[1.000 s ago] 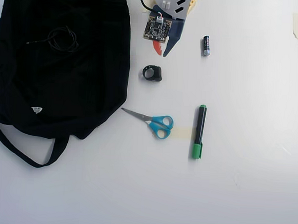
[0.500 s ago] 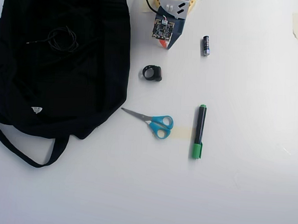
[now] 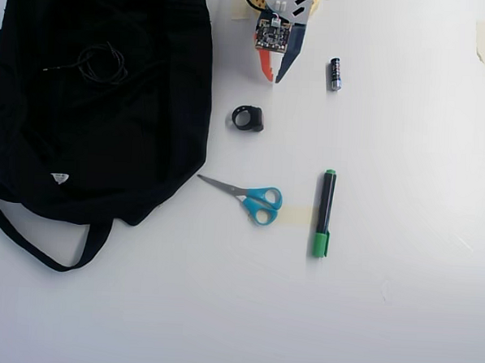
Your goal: Put the cable into the black bag
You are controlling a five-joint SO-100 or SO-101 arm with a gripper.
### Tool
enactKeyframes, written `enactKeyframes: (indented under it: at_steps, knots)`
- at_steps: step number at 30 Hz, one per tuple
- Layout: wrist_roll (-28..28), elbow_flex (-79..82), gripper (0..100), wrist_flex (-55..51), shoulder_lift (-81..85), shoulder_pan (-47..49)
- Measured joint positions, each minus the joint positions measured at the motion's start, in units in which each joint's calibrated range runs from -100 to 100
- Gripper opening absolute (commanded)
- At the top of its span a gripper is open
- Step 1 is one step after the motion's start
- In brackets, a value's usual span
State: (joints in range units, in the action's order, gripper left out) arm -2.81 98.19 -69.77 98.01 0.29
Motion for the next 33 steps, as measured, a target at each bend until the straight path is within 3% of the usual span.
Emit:
enactKeyframes:
  at_steps: [8,33]
  knots:
    - [0.0,0.0,2,-0.4,0.5,5.7]
    - [0.0,0.0,2,-0.4,0.5,5.7]
